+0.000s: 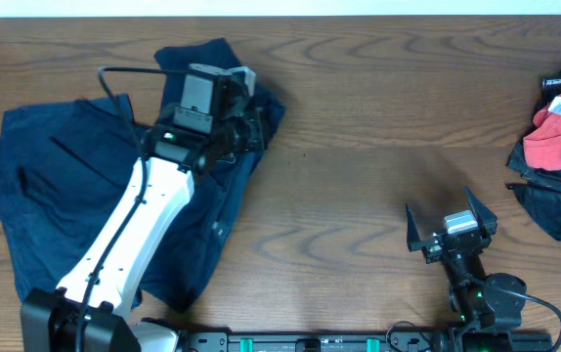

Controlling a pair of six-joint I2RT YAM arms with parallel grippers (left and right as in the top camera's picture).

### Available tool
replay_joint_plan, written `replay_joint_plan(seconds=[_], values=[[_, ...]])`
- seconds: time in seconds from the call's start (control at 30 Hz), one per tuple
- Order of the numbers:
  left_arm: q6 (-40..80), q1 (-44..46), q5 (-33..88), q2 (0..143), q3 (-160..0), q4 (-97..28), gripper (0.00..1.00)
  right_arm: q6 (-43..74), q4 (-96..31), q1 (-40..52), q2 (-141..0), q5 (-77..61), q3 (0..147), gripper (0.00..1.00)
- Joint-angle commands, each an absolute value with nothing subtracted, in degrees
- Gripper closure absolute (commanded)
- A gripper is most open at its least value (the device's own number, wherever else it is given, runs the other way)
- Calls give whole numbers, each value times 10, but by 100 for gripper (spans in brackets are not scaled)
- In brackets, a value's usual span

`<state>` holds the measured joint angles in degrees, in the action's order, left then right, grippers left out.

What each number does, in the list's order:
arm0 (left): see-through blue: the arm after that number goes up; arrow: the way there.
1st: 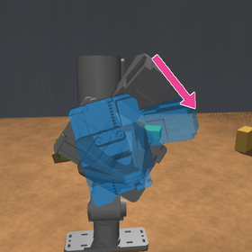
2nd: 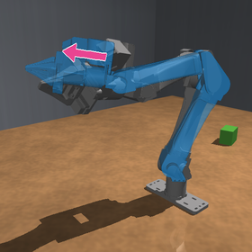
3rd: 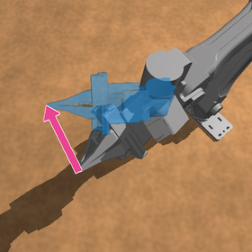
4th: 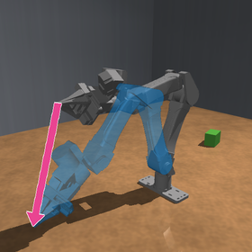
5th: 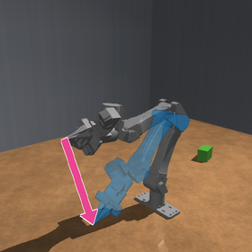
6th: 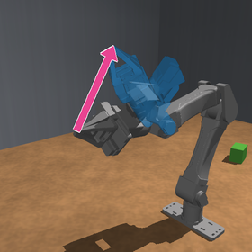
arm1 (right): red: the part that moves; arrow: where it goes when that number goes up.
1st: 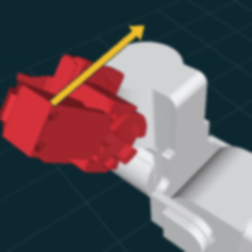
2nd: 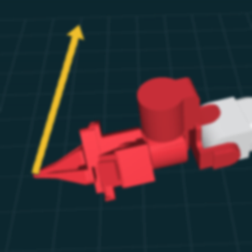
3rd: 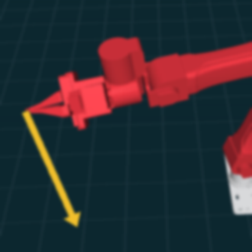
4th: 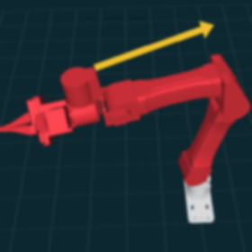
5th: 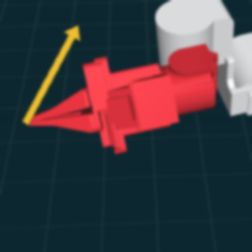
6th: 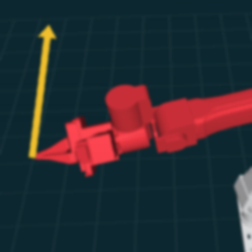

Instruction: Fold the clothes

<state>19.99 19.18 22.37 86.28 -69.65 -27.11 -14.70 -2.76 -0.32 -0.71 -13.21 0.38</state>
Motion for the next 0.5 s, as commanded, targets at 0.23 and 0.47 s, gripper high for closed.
replay_joint_plan(seconds=[0.23,0.47], values=[[184,207,239,861,-693,-265,94,-142,-30,-7,-6,-129,3,1],[135,207,231,862,-693,-264,94,-164,-22,-7,-6,-123,3,1]])
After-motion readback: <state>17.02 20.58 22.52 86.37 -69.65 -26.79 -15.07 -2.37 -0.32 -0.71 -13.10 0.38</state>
